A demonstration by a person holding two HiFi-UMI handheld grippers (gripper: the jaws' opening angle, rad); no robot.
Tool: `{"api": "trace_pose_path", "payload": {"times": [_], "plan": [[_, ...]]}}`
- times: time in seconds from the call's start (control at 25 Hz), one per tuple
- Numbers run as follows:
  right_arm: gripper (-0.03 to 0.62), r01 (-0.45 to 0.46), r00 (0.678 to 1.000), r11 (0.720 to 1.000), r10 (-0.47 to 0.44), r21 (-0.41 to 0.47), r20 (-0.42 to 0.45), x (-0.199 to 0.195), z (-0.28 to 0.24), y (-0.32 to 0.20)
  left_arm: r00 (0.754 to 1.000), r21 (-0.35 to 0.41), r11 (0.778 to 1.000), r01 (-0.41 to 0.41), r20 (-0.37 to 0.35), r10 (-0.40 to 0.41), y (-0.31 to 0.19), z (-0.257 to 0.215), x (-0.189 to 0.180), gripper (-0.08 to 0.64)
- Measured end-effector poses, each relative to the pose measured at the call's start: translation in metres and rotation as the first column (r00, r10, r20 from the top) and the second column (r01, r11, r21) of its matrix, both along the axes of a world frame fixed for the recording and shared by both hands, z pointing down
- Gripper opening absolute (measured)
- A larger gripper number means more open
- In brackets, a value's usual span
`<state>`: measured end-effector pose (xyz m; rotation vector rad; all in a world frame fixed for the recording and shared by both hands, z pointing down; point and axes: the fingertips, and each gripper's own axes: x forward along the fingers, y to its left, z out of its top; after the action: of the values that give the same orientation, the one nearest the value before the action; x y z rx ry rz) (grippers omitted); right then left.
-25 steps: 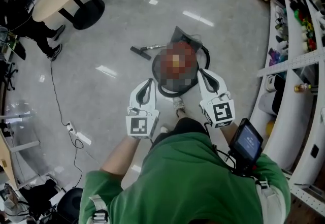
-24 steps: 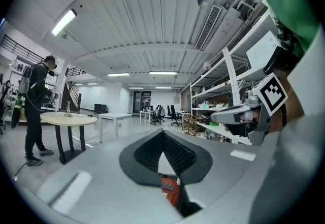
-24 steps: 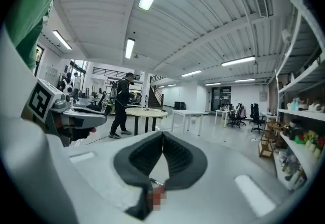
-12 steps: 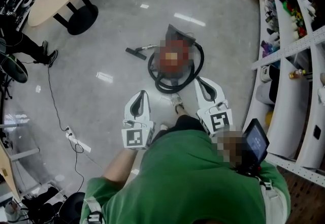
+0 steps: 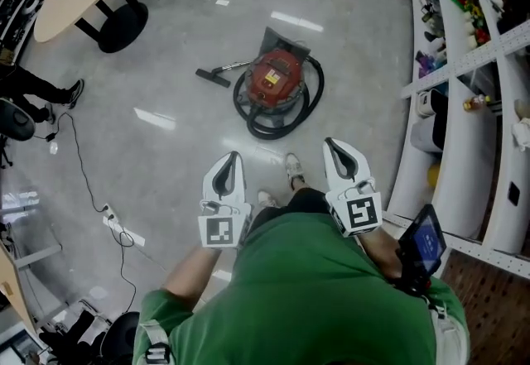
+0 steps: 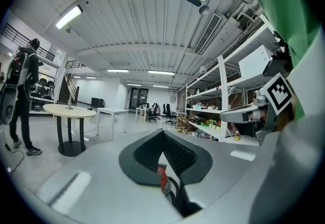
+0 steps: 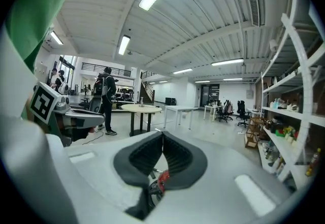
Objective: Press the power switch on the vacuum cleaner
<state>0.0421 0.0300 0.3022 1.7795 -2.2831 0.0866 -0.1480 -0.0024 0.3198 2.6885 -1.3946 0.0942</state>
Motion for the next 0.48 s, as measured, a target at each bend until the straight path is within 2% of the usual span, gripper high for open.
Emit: {"api": "trace_pose_path", "payload": {"times": [0.24,0.48], "plan": [[0.005,-0.016,1.0,1.0,0.016,-0.026,0.018,0.007,0.006,0.008,0.999,0.001,1.0,-0.025,-0.025,0.025,0.003,-0.002,0.025,0.003],[0.005,-0.017,0.999,1.0,0.017,-0.026,0.029,0.024,0.002,0.017,0.998,0.006,0.998,-0.066,-0.002,0.066,0.013,-0.003,0.059,0.004]]}}
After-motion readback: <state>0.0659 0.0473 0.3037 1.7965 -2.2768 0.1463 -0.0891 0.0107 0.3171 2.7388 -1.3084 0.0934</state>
